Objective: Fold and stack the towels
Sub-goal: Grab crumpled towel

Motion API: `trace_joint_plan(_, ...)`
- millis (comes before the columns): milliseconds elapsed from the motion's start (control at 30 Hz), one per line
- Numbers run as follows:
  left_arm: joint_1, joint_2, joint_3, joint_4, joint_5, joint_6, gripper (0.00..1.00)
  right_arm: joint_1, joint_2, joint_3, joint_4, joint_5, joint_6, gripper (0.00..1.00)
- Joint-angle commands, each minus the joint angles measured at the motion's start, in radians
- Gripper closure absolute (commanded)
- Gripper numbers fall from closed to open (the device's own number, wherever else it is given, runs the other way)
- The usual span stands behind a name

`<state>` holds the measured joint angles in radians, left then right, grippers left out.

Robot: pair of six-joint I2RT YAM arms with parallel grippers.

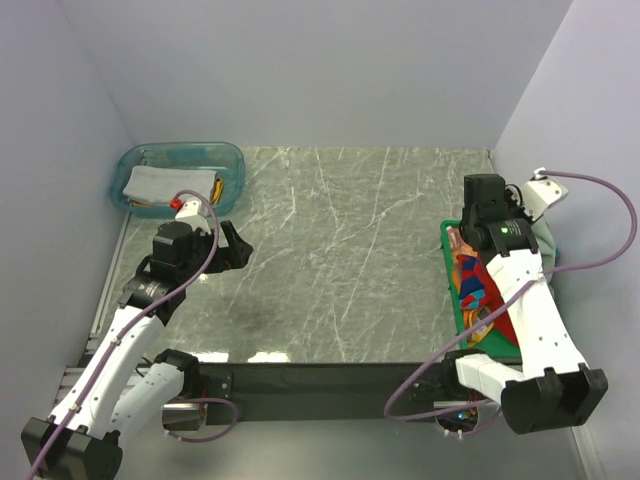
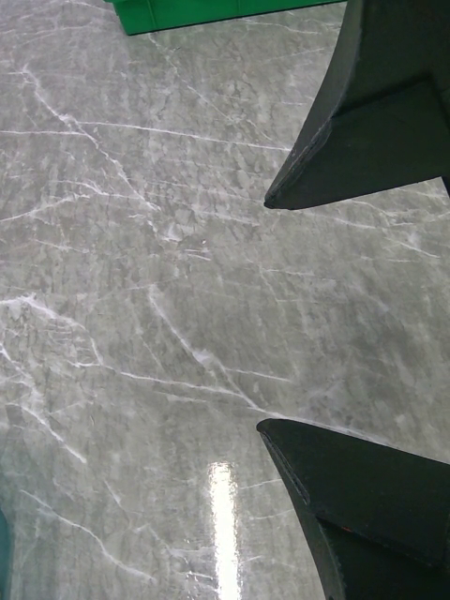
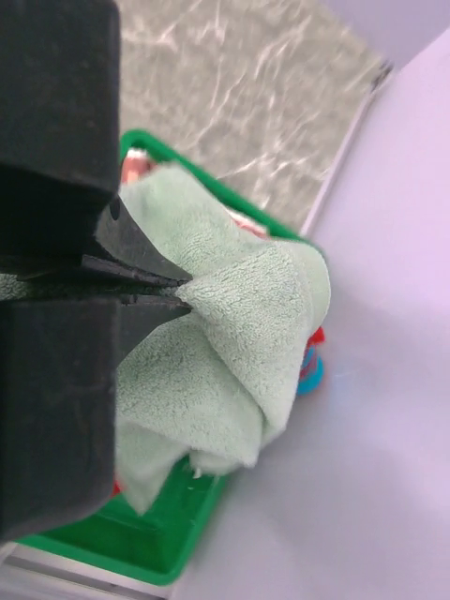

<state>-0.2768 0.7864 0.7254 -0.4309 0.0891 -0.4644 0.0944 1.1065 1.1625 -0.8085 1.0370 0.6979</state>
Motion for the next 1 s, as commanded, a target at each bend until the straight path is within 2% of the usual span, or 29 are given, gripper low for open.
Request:
trace_joint_plan(0,-0.004,-0.001,0.009,0.02,-0.011,0.013,0.01,0.03,-0.016,0.058,0.041,0.165,-0.046,0.95)
trace_joint_plan(133,-0.004,-0.001,0.008,0.02,-0.008,0.013,0.01,0.025,-0.007,0.023,0.069,0.072,-0.054,0.88)
trace_joint_plan(267,-0.004,-0.001,0.008,0.02,-0.006,0.013,0.0,0.004,-0.001,-0.153,0.106,-0.014,0.021,0.83)
trace_joint_plan(333,-0.004,-0.001,0.005,0.021,-0.003,0.013,0.01,-0.063,0.001,-0.213,0.095,-0.058,0.119,0.8)
trace_joint_plan(367,-0.004,-0.001,0.005,0.021,0.0,0.013,0.0,-0.099,-0.002,-0.281,0.103,-0.159,0.133,0.8)
trace_joint_plan(400,-0.004,0.001,0.006,0.021,0.001,0.013,0.01,-0.216,-0.01,-0.318,0.142,-0.21,0.138,0.8)
trace_joint_plan(433,-0.004,-0.003,0.006,0.023,0.003,0.013,0.01,-0.254,-0.029,-0.352,0.158,-0.262,0.153,0.78)
trace_joint_plan(500,-0.004,-0.003,0.006,0.023,0.004,0.013,0.01,-0.295,-0.049,-0.394,0.143,-0.26,0.178,0.74)
trace_joint_plan(567,-0.005,0.002,0.005,0.023,0.008,0.013,0.01,-0.289,-0.089,-0.367,0.118,-0.2,0.181,0.55)
trace_joint_plan(700,-0.004,0.007,0.006,0.023,0.012,0.012,0.0,-0.213,-0.157,-0.284,0.173,-0.175,0.01,0.33)
trace_joint_plan(833,-0.005,0.011,0.008,0.021,0.011,0.015,0.01,-0.057,-0.111,-0.207,0.158,-0.101,-0.122,0.3)
trace_joint_plan(967,-0.005,0.008,0.008,0.02,0.012,0.015,0.01,-0.042,0.01,-0.159,0.105,-0.161,-0.153,0.3)
